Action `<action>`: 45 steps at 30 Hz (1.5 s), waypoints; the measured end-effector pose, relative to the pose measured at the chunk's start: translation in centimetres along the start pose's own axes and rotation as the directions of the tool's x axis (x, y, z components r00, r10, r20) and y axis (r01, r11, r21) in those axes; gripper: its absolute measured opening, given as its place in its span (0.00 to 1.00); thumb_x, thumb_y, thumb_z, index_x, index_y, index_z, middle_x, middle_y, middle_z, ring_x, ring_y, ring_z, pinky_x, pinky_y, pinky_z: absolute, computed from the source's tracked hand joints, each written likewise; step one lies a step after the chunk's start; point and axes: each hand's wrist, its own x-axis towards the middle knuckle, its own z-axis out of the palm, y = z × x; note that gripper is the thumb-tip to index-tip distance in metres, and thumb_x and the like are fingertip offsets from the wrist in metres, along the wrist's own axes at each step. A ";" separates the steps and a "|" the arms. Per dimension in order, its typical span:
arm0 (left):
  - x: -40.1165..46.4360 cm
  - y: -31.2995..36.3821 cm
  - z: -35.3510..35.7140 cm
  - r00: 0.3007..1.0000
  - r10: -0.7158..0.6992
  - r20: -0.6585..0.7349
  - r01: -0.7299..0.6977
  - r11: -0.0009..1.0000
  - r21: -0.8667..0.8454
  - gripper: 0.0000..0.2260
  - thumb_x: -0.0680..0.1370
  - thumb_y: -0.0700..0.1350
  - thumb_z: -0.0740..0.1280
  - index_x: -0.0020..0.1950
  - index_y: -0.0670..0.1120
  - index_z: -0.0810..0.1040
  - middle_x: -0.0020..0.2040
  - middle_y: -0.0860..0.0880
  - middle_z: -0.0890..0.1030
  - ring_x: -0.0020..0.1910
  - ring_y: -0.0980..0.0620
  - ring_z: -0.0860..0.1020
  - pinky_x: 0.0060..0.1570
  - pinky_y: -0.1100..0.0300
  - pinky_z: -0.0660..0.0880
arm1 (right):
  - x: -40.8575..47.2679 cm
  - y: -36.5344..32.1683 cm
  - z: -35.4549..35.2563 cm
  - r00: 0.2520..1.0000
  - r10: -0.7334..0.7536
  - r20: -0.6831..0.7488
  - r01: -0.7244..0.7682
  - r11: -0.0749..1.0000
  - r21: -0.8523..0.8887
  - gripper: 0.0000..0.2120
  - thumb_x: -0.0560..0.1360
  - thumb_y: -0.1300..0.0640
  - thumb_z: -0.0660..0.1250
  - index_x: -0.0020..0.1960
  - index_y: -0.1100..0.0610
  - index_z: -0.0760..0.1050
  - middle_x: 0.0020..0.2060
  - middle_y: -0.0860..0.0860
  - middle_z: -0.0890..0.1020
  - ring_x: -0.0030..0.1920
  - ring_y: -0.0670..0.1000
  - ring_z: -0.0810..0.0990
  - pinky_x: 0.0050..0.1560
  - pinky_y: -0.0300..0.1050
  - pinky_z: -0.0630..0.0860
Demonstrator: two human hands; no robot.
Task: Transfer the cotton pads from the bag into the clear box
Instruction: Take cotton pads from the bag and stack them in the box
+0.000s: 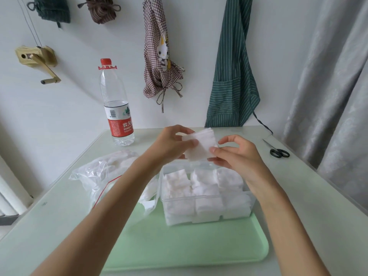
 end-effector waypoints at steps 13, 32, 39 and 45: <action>1.4 -3.9 3.6 0.977 0.213 -0.009 -0.132 0.640 0.757 0.08 0.71 0.48 0.73 0.49 0.53 0.82 0.48 0.53 0.84 0.47 0.51 0.80 0.44 0.60 0.72 | 1.4 4.3 -0.9 0.994 -0.016 -0.106 -0.053 0.783 -0.619 0.07 0.66 0.63 0.72 0.35 0.52 0.78 0.27 0.46 0.83 0.30 0.42 0.81 0.31 0.30 0.72; 2.0 -4.1 2.8 0.858 0.067 0.510 -0.502 0.323 0.802 0.17 0.77 0.49 0.68 0.66 0.56 0.74 0.58 0.53 0.81 0.54 0.53 0.79 0.53 0.59 0.73 | 0.9 3.0 -2.6 0.998 -0.036 -0.053 -0.028 0.504 -0.863 0.17 0.71 0.67 0.64 0.53 0.50 0.80 0.49 0.50 0.81 0.48 0.52 0.78 0.46 0.41 0.74; 2.4 -4.3 4.3 0.814 0.106 0.571 -0.578 0.051 0.815 0.18 0.78 0.48 0.65 0.68 0.56 0.71 0.61 0.53 0.76 0.60 0.51 0.73 0.45 0.62 0.63 | 0.8 4.0 -0.5 0.994 0.108 0.021 -0.014 0.313 -0.950 0.15 0.75 0.63 0.61 0.60 0.55 0.77 0.57 0.54 0.78 0.57 0.58 0.76 0.51 0.44 0.72; 2.3 -4.5 4.1 0.852 0.070 0.519 -0.521 0.212 0.827 0.17 0.76 0.47 0.68 0.65 0.53 0.74 0.59 0.52 0.78 0.60 0.51 0.74 0.54 0.59 0.68 | 0.8 3.9 -0.8 0.992 0.122 0.011 -0.029 0.325 -0.945 0.12 0.75 0.59 0.62 0.56 0.55 0.79 0.54 0.53 0.80 0.53 0.58 0.78 0.52 0.46 0.75</action>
